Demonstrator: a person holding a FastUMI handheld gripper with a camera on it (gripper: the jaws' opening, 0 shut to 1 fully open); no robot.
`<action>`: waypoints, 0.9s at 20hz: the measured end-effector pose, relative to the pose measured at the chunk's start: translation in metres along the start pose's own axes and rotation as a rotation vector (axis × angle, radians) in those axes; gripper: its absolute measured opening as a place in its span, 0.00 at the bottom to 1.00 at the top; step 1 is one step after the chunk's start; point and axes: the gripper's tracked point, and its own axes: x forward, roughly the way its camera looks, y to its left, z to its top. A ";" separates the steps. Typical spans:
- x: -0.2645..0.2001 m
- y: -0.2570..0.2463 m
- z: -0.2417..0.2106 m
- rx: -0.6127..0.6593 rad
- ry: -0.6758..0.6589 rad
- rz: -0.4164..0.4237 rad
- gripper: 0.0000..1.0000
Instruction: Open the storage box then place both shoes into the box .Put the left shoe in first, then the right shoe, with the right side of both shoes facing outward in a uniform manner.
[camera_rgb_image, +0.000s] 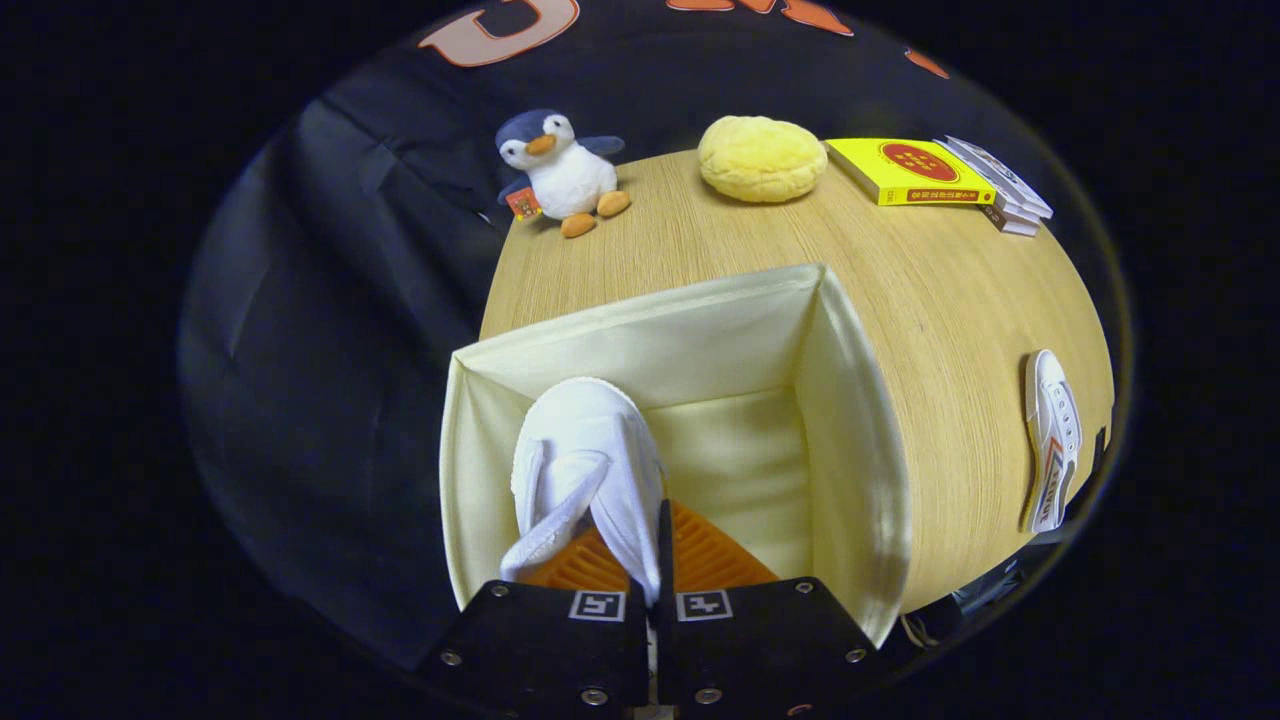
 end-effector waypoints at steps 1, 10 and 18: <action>0.008 0.001 -0.004 0.012 0.015 -0.010 0.04; 0.035 0.004 -0.042 0.083 0.181 0.006 0.14; -0.015 0.033 -0.034 0.041 0.207 0.314 0.42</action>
